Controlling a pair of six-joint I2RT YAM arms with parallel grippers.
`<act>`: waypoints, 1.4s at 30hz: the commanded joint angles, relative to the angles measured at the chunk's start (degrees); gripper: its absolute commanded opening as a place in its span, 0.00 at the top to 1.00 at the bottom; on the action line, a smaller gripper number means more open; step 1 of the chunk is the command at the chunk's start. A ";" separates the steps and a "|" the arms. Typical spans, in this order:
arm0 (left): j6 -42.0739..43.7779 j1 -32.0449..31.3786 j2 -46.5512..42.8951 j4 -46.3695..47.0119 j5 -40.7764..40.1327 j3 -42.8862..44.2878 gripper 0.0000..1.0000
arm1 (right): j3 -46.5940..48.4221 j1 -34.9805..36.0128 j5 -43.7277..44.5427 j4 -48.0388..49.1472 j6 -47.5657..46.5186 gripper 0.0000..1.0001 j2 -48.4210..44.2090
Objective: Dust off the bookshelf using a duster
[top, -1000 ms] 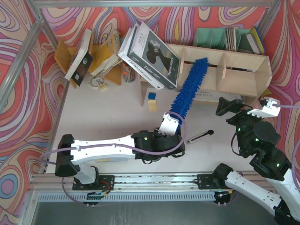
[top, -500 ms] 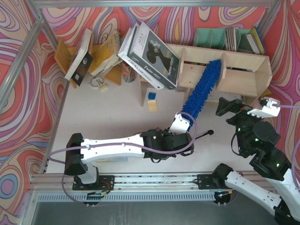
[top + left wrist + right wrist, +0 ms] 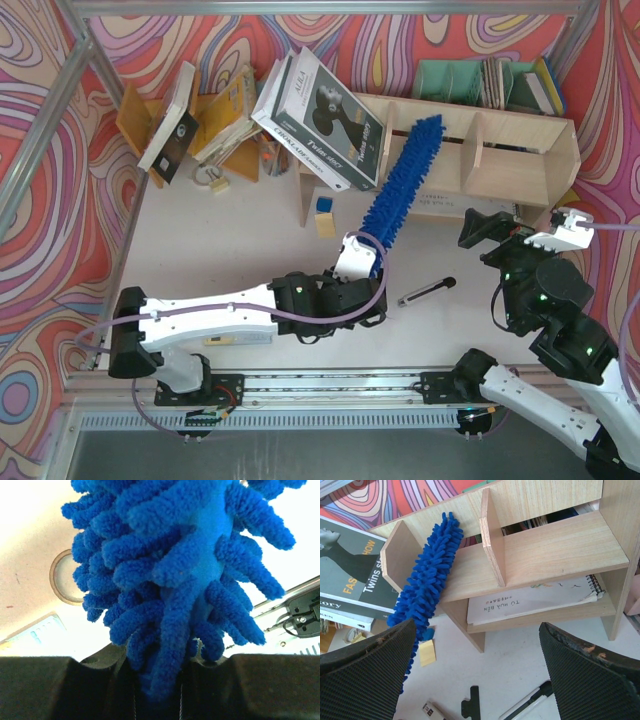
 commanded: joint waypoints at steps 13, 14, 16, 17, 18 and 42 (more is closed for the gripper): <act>4.56 -1.48 6.95 2.93 4.75 6.73 1.00 | -0.17 0.23 1.53 -0.53 0.38 0.01 -1.04; 4.63 -1.62 6.95 3.14 4.94 6.93 1.00 | -0.24 0.23 1.56 -0.41 0.46 0.01 -0.96; 5.12 -1.67 7.33 3.47 5.71 7.45 1.00 | -0.27 0.23 1.43 -0.26 0.48 0.01 -0.91; 5.55 -1.83 7.65 3.40 5.86 7.86 1.00 | -0.21 0.23 1.43 -0.16 0.49 0.01 -0.87; 5.93 -2.03 7.96 3.10 5.95 8.38 1.00 | -0.18 0.23 1.38 -0.06 0.24 0.01 -0.79; 9.20 -2.63 3.29 7.63 0.09 8.91 1.00 | 0.80 0.22 2.03 -0.39 -0.59 0.01 -1.14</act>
